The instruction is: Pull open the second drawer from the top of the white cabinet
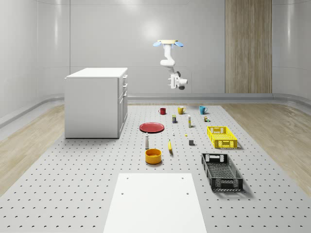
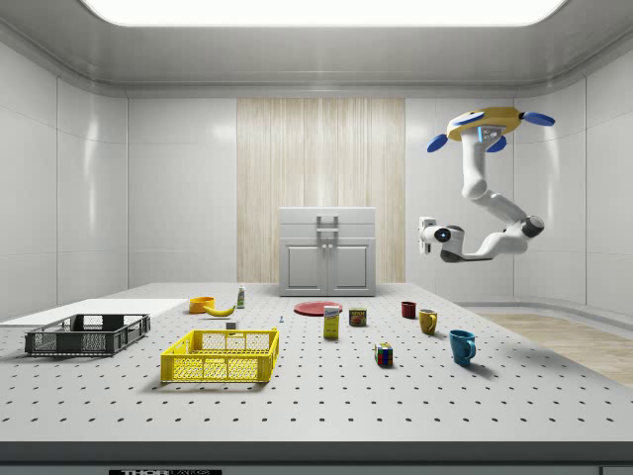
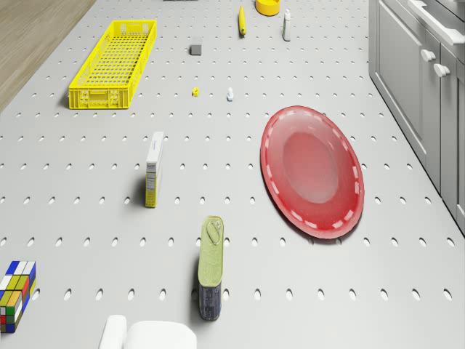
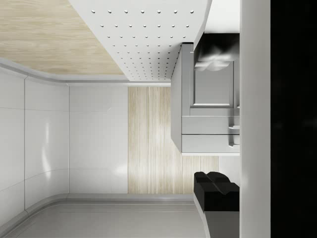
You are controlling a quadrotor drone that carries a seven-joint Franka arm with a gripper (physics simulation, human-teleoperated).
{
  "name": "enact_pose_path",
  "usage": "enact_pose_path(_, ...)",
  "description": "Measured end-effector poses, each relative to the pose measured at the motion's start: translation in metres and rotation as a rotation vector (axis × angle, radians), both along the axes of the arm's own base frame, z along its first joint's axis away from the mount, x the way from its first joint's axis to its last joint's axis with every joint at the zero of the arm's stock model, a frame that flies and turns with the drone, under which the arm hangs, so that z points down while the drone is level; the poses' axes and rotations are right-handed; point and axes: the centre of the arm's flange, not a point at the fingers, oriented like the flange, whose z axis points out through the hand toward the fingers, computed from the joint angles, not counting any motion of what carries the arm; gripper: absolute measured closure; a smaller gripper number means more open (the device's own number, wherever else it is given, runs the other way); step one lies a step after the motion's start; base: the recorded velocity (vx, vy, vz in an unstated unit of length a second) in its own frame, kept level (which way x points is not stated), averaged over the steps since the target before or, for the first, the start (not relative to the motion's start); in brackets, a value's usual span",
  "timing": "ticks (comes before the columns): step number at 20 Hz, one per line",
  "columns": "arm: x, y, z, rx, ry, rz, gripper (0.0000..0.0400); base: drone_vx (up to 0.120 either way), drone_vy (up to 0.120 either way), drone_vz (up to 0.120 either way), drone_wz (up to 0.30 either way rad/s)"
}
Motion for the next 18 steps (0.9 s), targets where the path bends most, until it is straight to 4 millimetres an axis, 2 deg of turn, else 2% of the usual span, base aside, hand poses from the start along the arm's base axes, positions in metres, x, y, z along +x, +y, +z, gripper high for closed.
enact_pose_path(18,0.0000,-0.0001,-0.0002,0.002,0.000,0.000,0.0100,0.120,-0.120,0.000,0.000)
